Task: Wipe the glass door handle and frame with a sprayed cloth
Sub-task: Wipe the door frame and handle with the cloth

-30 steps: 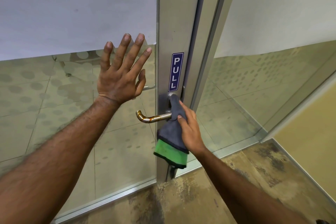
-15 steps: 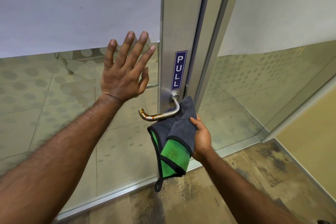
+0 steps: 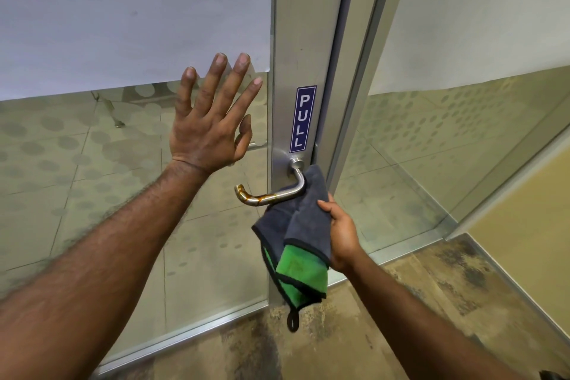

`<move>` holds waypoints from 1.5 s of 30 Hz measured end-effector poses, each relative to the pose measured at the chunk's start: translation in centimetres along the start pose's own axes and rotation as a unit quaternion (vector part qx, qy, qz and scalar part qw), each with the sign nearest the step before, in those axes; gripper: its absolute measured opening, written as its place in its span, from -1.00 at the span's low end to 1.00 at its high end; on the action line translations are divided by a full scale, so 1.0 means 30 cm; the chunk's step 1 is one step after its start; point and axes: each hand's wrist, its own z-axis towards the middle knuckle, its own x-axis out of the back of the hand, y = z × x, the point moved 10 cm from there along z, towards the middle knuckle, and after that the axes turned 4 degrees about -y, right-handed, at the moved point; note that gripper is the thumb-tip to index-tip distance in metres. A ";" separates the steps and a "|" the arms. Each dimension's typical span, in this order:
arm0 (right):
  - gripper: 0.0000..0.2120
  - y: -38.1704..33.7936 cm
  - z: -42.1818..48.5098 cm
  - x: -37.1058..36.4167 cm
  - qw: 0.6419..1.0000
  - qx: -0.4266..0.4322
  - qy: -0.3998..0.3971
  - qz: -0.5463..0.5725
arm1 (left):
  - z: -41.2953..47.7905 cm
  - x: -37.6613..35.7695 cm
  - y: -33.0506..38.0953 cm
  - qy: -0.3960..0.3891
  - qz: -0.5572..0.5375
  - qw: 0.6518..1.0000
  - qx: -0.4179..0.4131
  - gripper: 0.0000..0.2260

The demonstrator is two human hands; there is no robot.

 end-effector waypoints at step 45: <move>-0.56 -0.179 0.037 -0.167 0.672 0.185 0.035 -0.716 | -0.003 0.007 -0.008 -0.001 -0.002 1.000 -0.002 -0.43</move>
